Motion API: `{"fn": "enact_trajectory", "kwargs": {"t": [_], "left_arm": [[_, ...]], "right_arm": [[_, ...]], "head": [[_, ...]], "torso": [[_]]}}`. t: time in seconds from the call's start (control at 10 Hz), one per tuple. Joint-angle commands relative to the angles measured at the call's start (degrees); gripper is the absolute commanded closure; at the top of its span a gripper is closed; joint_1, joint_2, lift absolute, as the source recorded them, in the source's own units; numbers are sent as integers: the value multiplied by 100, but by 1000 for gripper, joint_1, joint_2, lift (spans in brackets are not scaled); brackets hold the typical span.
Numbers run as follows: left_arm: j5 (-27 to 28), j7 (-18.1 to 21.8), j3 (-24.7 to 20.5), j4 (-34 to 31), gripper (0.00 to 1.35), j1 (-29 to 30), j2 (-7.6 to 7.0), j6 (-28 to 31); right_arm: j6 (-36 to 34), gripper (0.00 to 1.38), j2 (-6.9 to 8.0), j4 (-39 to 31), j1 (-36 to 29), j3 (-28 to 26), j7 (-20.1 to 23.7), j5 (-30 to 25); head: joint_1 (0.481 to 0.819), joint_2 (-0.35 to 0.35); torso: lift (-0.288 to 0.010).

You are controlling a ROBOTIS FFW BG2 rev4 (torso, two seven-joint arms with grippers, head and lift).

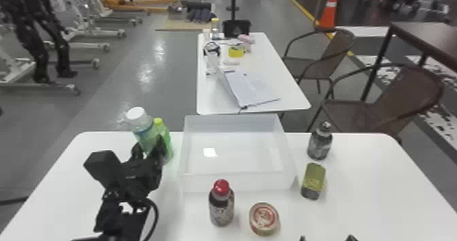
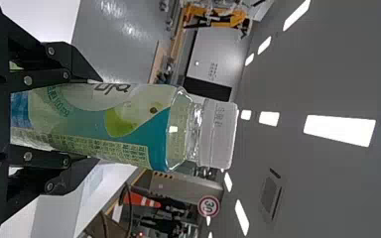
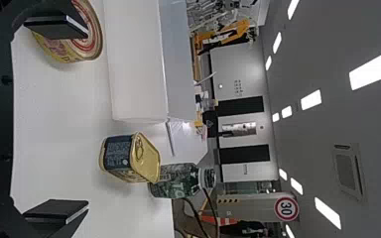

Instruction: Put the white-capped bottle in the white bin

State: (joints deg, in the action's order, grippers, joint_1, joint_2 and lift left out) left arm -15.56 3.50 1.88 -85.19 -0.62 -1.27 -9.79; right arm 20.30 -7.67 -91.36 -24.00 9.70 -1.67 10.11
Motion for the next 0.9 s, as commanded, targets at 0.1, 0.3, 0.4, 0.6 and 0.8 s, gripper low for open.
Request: {"fn": "enact_trajectory", "kwargs": {"t": [0.1,0.3,0.4,0.6,0.8], "left_arm": [[-88,379,427,248,883,-448,-40,223],[202,915,541,697,884,-870,83,452],[299,1205,594,1022,918,-1098,101,628],[1020,1478,665,1145,918,-1353,31,935],[1828,1627,1034,1136,920,-1634,-321,1313]], "right_arm": [[0,85,2,22,36,24,0,9],[0,85,2,48,80,50,0,9],[0,85,2,66,97,59,0,9],[0,85,11,83,132,76,0,9],[0,85,2,101,159,94,0,9]], "head": [[549,0],[549,0],[549,0],[549,0],[549,0]], "torso": [[-100],[-100],[-100],[-100],[-100]]}}
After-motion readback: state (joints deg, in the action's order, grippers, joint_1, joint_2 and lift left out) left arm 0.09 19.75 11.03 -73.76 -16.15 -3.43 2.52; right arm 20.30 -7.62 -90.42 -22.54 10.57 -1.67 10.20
